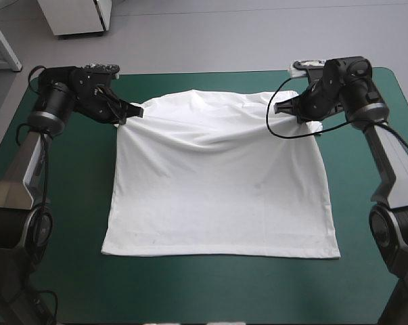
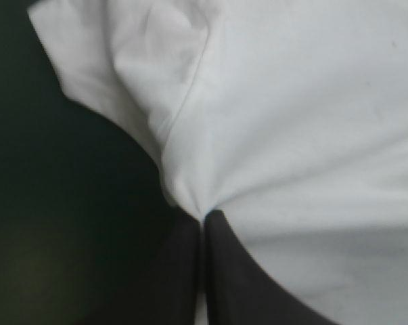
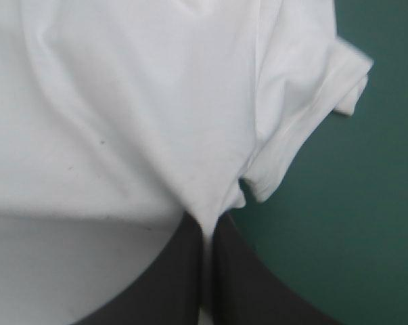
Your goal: Fold the cloth
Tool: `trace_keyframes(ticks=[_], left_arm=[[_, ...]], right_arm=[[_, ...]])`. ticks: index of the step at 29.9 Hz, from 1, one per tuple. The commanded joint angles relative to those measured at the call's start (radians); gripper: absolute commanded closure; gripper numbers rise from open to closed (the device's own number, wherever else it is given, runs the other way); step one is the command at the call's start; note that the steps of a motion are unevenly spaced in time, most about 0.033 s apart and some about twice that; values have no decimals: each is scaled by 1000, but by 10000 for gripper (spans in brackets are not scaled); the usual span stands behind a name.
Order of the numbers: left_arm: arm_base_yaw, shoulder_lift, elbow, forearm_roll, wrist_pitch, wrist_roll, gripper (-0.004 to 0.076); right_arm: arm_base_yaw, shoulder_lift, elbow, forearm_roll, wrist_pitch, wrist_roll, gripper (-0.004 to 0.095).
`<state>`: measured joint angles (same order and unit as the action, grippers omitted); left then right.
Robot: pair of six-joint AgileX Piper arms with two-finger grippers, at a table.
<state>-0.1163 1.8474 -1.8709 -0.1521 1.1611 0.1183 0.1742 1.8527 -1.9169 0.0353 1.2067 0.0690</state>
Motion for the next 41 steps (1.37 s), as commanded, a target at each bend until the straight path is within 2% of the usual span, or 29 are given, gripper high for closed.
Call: trace_keyframes(ticks=[1,11,18,23,26,35,41], left_arm=[[-2,-116,-81,-16,-11,4,746],[-2,-282,-258,-16,-11,23,746],[-2,-366,-280,-18,-11,23,746],[-2,-359,-280,-7,-24,29,746],[-2,-331,-280,-1,-86,43,746],[-2,-201,-280,4,-414,45,746],[-2,-142,-280,4,-571,45,746]], right_arm=[[-7,-113,-96,-28,8,-7,925],[-7,-275,-256,-28,29,-7,924],[-7,-346,-312,-28,42,-7,924],[-7,-341,-310,-28,25,-12,924],[-7,-317,-310,-35,-33,-23,924],[-7,-201,-310,-103,-264,-25,924],[-7,-156,-310,-118,-368,-25,924]])
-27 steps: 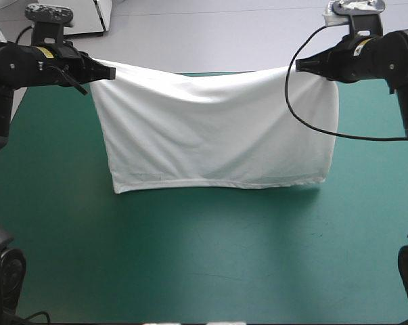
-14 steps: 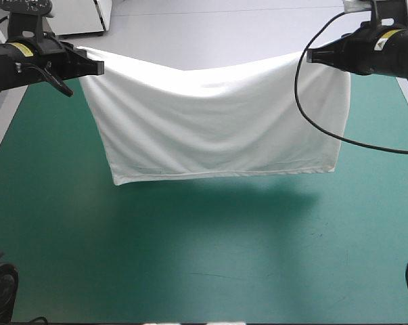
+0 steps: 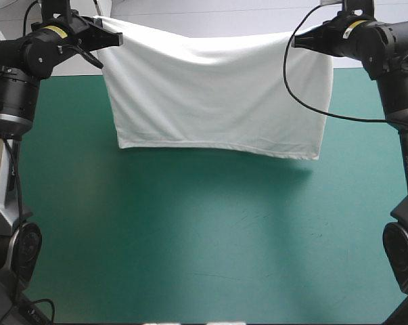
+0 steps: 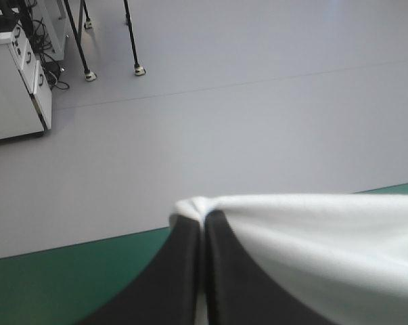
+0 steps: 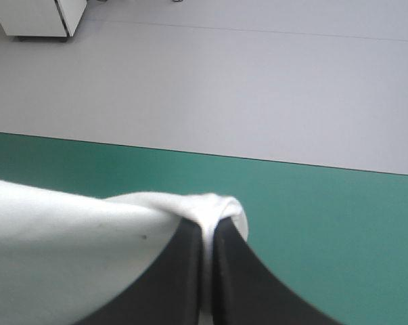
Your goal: Fold the cloth
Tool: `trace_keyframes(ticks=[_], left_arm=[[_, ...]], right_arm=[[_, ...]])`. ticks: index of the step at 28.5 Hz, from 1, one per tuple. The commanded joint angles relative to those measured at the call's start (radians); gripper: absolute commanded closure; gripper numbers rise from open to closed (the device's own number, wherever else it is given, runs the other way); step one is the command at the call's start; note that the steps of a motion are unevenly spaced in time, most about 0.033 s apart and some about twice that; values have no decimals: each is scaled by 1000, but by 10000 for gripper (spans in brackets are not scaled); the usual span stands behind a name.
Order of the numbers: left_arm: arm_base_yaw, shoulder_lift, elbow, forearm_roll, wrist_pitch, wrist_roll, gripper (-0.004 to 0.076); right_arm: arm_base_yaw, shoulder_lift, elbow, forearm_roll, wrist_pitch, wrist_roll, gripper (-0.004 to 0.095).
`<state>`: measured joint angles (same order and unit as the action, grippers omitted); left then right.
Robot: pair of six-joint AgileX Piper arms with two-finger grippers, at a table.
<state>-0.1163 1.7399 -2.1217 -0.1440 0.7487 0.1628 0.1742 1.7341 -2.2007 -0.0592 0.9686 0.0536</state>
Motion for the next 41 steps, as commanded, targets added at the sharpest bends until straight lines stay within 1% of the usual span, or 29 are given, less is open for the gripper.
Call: trace_keyframes(ticks=[1,2,4,6,7,8,9,11,14,16,18,20,26,28,30,34,37,40,41], left_arm=[[-2,-29,-29,-5,-171,1,746],[-2,-27,-29,-5,-184,3,746],[-2,-18,-29,-5,-179,3,746],[-2,-3,-29,-5,-138,3,746],[-2,4,-29,-5,-102,3,746],[-2,16,-29,-5,-68,3,746],[-2,30,-29,-5,-4,3,746],[-2,58,-29,-5,85,-3,746],[-2,114,-29,-1,244,-11,746],[-2,140,-10,26,322,-60,746],[-2,138,71,55,330,-85,746],[-2,117,175,52,328,-89,746],[-2,-31,606,-16,219,-79,746],[-2,-91,724,-63,175,-47,746],[-2,-143,813,-79,154,-38,746],[-2,-225,934,-103,164,-17,746],[-2,-281,1027,-107,168,-11,746],[-2,-369,1201,-127,174,2,746],[-2,-384,1225,-135,174,1,746]], right_arm=[[-7,-35,-26,-23,-137,-10,924],[-7,-31,-26,-23,-140,-10,924],[-7,-22,-26,-23,-127,-10,924],[-7,-7,-26,-23,-76,-7,924],[-7,0,-26,-21,-47,-4,924],[-7,13,-24,-19,4,1,925],[-7,25,-24,-16,41,9,925],[-7,53,-12,-15,126,27,925],[-7,67,69,-12,204,48,925],[-7,64,152,-12,237,54,925],[-7,50,260,-1,242,56,925],[-7,27,372,17,219,53,925],[-7,-51,657,59,153,38,925],[-7,-79,738,74,139,35,925],[-7,-112,824,92,120,34,925],[-7,-178,976,148,92,12,925],[-7,-234,1080,162,88,8,925],[-7,-328,1246,199,81,8,925],[-7,-345,1270,205,82,8,925]])
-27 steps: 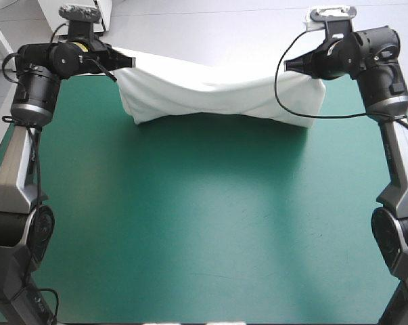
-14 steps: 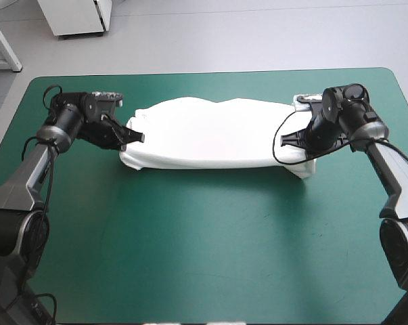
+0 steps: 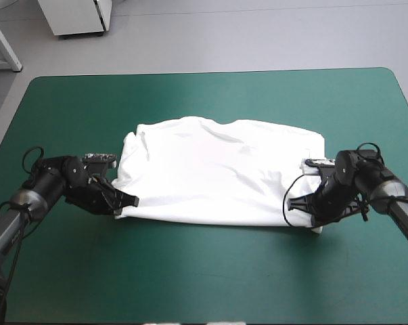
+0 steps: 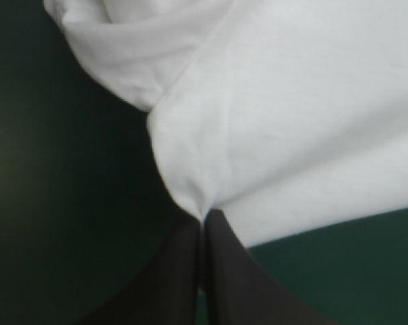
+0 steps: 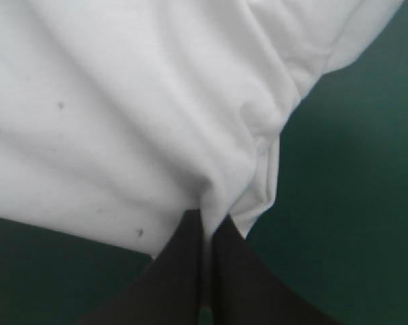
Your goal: Fold the cloth
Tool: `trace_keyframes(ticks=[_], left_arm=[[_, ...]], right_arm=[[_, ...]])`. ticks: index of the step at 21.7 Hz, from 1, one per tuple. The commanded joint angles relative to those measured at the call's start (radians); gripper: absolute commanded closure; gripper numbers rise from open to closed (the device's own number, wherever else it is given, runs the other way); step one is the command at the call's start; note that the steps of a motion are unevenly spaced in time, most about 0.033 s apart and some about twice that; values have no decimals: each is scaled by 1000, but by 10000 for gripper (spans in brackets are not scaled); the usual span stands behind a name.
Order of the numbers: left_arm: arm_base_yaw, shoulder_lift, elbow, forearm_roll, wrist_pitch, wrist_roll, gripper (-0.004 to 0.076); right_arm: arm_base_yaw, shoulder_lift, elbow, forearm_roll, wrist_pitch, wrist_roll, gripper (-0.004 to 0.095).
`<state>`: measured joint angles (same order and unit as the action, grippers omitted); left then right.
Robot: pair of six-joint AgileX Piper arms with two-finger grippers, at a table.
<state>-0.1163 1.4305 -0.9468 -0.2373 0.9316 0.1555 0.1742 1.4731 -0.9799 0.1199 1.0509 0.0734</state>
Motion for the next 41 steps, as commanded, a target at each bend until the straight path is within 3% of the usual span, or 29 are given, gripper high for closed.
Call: trace_keyframes(ticks=[1,9,14,17,20,28,33,37,41], left_arm=[[-2,-108,106,-56,-9,11,746],[-2,-213,219,-61,13,9,740],[-2,-214,180,-61,86,9,523],[-2,-220,131,-61,137,9,393],[-2,-244,56,-57,184,9,291],[-2,-349,-227,21,355,-37,286],[-2,-370,-223,38,355,-104,286],[-2,-370,-100,41,342,-123,307],[-2,-365,88,17,213,-146,307]], right_arm=[[-7,-126,101,44,-1,-11,925],[-7,-250,167,75,14,7,888],[-7,-250,104,89,92,11,494],[-7,-252,44,75,152,6,346],[-7,-275,-34,50,188,6,348],[-7,-443,-204,33,198,85,371],[-7,-511,-204,56,198,113,371],[-7,-526,-204,59,198,124,376],[-7,-526,-204,59,198,124,398]])
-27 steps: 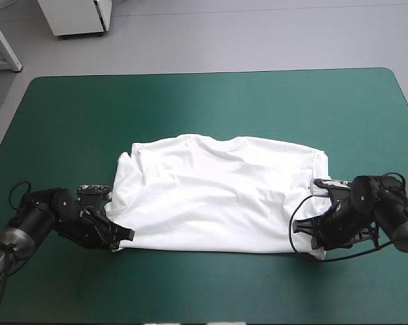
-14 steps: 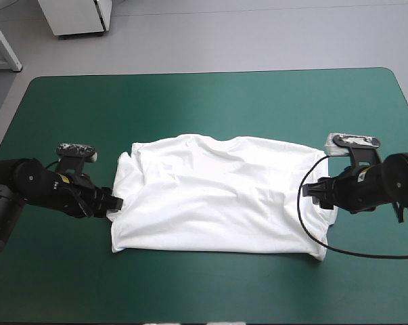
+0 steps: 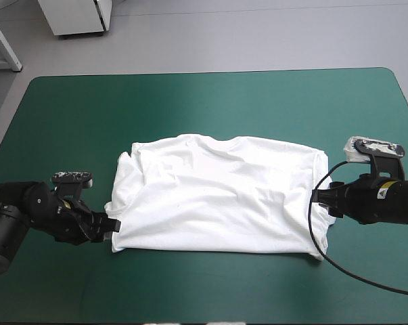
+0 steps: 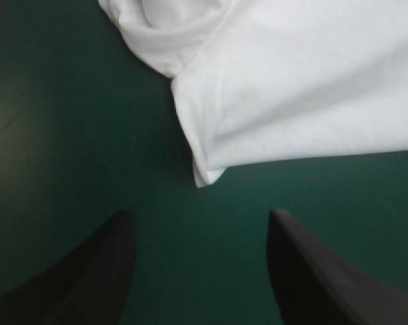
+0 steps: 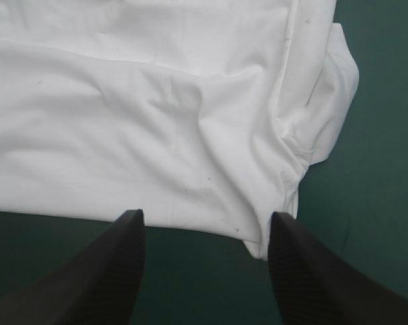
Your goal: Fold the cloth
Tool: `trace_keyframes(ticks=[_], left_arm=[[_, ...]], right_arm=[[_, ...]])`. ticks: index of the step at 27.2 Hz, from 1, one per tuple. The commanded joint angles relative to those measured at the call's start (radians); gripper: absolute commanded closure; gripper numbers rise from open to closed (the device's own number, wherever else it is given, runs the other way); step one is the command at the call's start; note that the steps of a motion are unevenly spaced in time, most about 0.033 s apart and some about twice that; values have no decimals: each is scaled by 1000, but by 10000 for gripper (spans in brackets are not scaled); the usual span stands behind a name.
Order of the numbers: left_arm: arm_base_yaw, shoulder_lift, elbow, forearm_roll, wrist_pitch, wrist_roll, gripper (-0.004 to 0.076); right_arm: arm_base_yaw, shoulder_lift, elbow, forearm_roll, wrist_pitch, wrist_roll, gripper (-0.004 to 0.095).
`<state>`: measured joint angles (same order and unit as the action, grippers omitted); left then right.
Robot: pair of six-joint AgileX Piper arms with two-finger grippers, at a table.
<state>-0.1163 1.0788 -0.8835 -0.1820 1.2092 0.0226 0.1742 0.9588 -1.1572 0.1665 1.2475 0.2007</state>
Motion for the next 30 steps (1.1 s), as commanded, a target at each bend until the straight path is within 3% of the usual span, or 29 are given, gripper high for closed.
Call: trace_keyframes(ticks=[1,7,16,26,28,30], left_arm=[[-2,-13,42,-53,-81,-13,307],[-2,19,123,-60,-194,-13,307],[-84,166,129,-13,-267,-8,337],[-163,294,129,98,-327,-131,339],[-163,296,129,103,-330,-147,384],[-163,296,129,113,-335,-155,488]], right_arm=[[-7,-11,-26,12,2,-3,398],[-7,-11,-26,4,2,1,398],[-7,-11,-26,2,2,15,398],[-7,-11,-26,6,2,22,399],[-7,-11,-26,4,2,22,399],[-7,-11,-26,-6,2,18,398]])
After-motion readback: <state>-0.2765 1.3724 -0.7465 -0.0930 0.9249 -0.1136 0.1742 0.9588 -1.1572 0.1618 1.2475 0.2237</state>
